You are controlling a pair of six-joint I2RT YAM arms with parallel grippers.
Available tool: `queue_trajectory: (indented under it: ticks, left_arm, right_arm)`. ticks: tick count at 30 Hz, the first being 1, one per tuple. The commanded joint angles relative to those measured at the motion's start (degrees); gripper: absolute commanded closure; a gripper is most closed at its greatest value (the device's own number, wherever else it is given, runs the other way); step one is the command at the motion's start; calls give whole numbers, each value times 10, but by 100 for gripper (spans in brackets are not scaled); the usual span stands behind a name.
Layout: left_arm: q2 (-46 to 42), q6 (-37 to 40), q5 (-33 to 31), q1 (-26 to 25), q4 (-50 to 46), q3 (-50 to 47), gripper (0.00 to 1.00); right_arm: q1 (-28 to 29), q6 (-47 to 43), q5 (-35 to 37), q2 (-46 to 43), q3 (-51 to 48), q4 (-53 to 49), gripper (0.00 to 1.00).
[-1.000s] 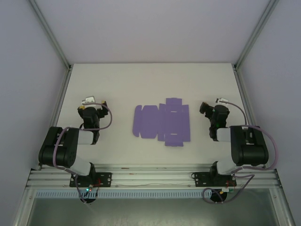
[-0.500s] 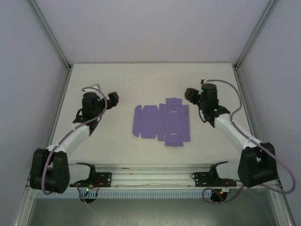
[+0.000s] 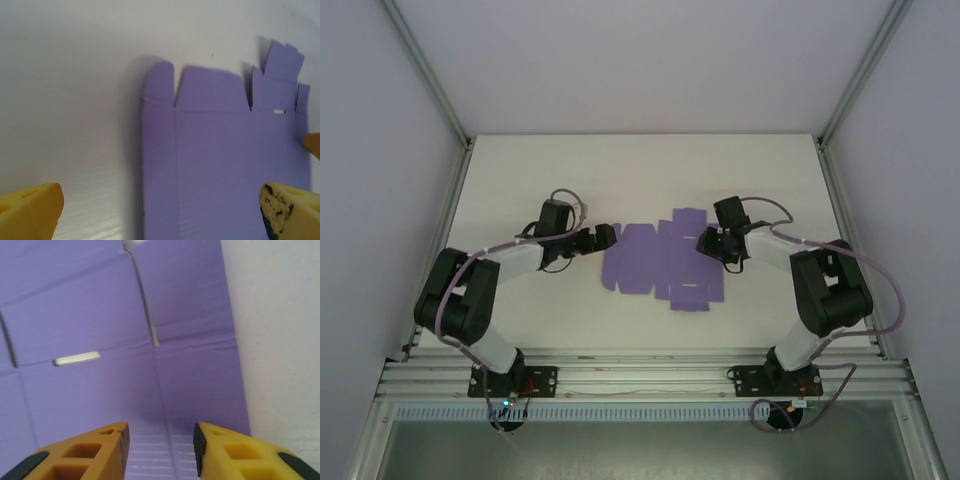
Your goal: Assemble paper box
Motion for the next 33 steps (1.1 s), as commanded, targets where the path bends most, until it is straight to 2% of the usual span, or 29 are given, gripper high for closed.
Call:
queue_trajectory:
  ticks: [1,4,6,14,17,20,23,26,29,32,33]
  left_arm:
    - [22,-19,77,-15,3,23,0]
    - [40,-32,102,-22,37,17,1]
    - [54,-29,104,-23,21,25,2]
    - [84,-64,159,-28,94,20,9]
    - [91,-77,161,-29,115,24,13]
    - [92,-92,168,-33,153,22,21]
    - [88,-83,157,-37,145,31,38]
    - [82,-67,131,-40,119,42,66]
    - [74,-54,122,-40,99,54,86]
    - [49,-44,121,-40,96,58,100]
    - [38,-42,121,-40,91,60,100]
  right_arm:
    - [-1,14,3,16,-10,9,61]
    - [-1,23,-8,17,-32,52,61]
    - [-1,34,-11,21,-41,69,61]
    - [-1,46,-31,43,-51,99,61]
    - [-2,50,-39,45,-53,110,61]
    - [-1,48,-42,44,-55,122,61]
    - [-1,49,-43,42,-56,130,61]
    - [-2,42,-51,31,-58,139,61]
    - [-5,26,-43,5,-52,130,58]
    - [-21,9,-59,-40,-47,118,49]
    - [-29,1,-69,-57,-48,117,44]
